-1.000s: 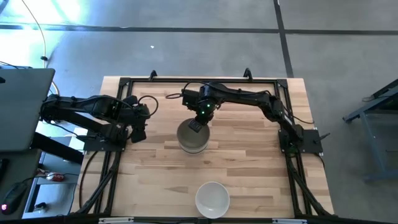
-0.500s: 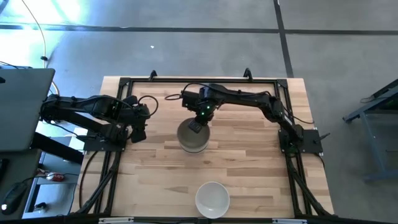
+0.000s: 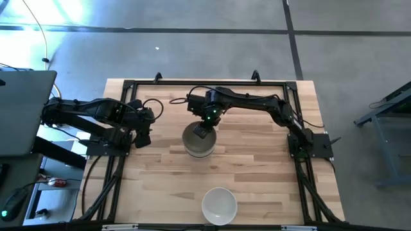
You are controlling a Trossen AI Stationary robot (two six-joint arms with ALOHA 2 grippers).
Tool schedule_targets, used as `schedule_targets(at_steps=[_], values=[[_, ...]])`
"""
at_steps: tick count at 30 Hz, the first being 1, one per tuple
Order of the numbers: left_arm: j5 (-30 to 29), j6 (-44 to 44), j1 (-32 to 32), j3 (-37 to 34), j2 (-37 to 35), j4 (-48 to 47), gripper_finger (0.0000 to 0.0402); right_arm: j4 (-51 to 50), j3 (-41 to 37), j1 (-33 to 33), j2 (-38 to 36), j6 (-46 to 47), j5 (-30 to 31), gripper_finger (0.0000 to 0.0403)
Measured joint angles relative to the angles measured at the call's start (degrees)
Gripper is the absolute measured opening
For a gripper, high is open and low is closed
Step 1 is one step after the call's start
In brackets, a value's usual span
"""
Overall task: Nest bowls inside each other
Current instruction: Stack the gray bowl on the white bowl
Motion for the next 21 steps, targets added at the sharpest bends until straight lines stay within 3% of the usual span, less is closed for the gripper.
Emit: schedule_targets(at_steps=[5, 10, 21], values=[[0.09, 0.00, 0.00, 0.00, 0.00, 0.00, 0.0181, -1.45, 1.09, 0.02, 0.00, -0.19, 0.71, 0.0142], [0.48, -0.08, 0.00, 0.00, 0.00, 0.00, 0.0181, -2.17, 4.66, -0.24, -0.01, -0.55, 2.08, 0.0142], [0.50, -0.16, 0.01, 0.00, 0.00, 0.04, 0.0181, -3.94, 4.48, -0.51, -0.92, -1.22, 2.39, 0.0138]])
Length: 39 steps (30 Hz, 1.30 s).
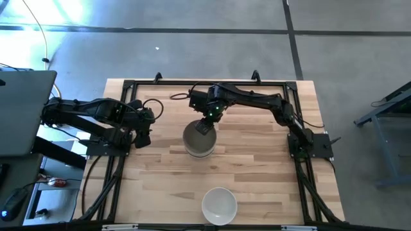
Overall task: Nest bowls inside each other
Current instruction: Stack the gray bowl on the white bowl
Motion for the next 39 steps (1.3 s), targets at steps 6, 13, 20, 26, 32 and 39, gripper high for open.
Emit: schedule_targets(at_steps=[6, 13, 20, 26, 32, 39], values=[[0.65, 0.01, 0.01, 0.00, 0.00, 0.01, 0.0181, -1.80, 0.00, 0.01, 0.00, -0.28, 0.19, 0.0084], [1.01, -0.25, -0.01, 0.00, 0.00, 0.02, 0.0181, -1.90, 0.00, 0.08, 0.00, -0.69, 1.00, 0.0024], [1.01, -0.30, -0.01, 0.00, 0.00, 0.02, 0.0181, -1.89, -0.02, 0.09, 0.00, -1.02, 0.88, 0.0006], [1.01, -0.28, -0.01, 0.00, -0.01, 0.02, 0.0181, -1.30, -0.02, 0.14, 0.00, -0.87, 0.65, 0.0007], [1.03, -0.38, -0.01, 0.00, 0.00, 0.02, 0.0181, -0.21, -0.04, 0.09, 0.00, -0.44, -0.10, 0.0042], [1.24, -0.40, -0.01, 0.00, 0.00, 0.04, 0.0181, 0.21, -0.03, 0.14, 0.00, -0.42, -0.36, 0.0113]])
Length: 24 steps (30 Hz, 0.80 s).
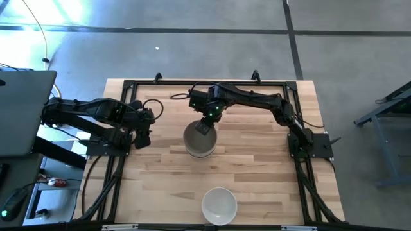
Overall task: Nest bowls inside each other
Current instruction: Stack the gray bowl on the white bowl
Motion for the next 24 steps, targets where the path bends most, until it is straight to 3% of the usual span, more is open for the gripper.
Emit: schedule_targets(at_steps=[8, 24], values=[[1.28, 0.02, 0.02, 0.00, 0.00, -0.01, 0.0181, 0.44, 0.01, -0.02, 0.00, -0.05, 0.02, 0.0152], [1.28, 0.10, 0.01, 0.00, 0.00, -0.02, 0.0181, -0.35, 0.10, -0.45, -0.04, -1.69, 0.39, 0.0154]])
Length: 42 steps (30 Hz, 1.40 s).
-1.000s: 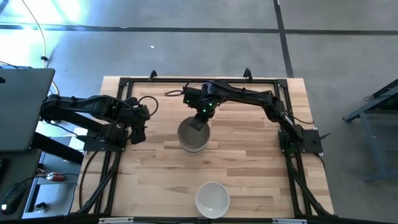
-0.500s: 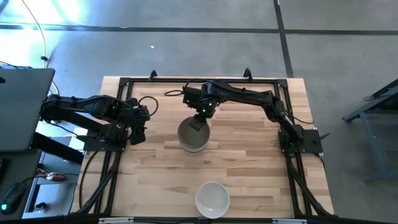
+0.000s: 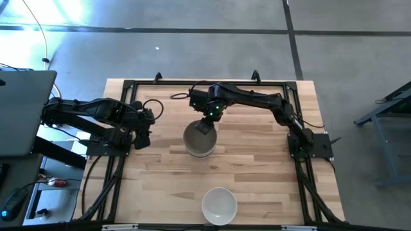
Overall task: Nest bowls inside each other
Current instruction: Stack the gray bowl on the white bowl
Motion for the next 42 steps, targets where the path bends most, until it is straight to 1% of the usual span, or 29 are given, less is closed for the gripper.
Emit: schedule_targets(at_steps=[8, 14, 18, 26, 29, 32, 39, 42], values=[[-0.03, 0.06, 0.01, 0.00, 0.00, -0.02, 0.0181, -2.40, 0.02, -1.54, -1.45, -0.30, 0.68, 0.0154], [-0.19, 0.50, -0.01, 0.00, -0.02, 0.08, 0.0181, -2.31, 0.02, -1.63, -1.90, -0.87, 0.66, 0.0151], [-0.46, 0.52, 0.00, 0.00, -0.02, 0.11, 0.0181, -2.31, 0.02, -1.58, -1.91, -0.96, 0.66, 0.0127], [-0.64, 0.52, 0.01, 0.00, -0.02, 0.13, 0.0181, -2.13, 0.04, -1.57, -1.89, -1.86, 0.33, 0.0035], [-0.64, 0.52, 0.00, 0.00, -0.02, 0.14, 0.0181, -2.01, 0.04, -1.58, -1.90, -2.22, -0.26, 0.0010], [-0.64, 0.52, 0.00, 0.00, -0.02, 0.17, 0.0181, -1.80, 0.04, -1.56, -1.89, -2.20, -0.45, 0.0002], [-0.64, 0.52, 0.00, 0.00, -0.02, 0.20, 0.0181, -1.21, 0.04, -1.55, -1.89, -1.76, -0.46, 0.0005], [-0.64, 0.52, 0.01, 0.00, -0.02, 0.21, 0.0181, -0.39, -1.20, -1.44, -1.91, -1.62, -1.01, 0.0005]])
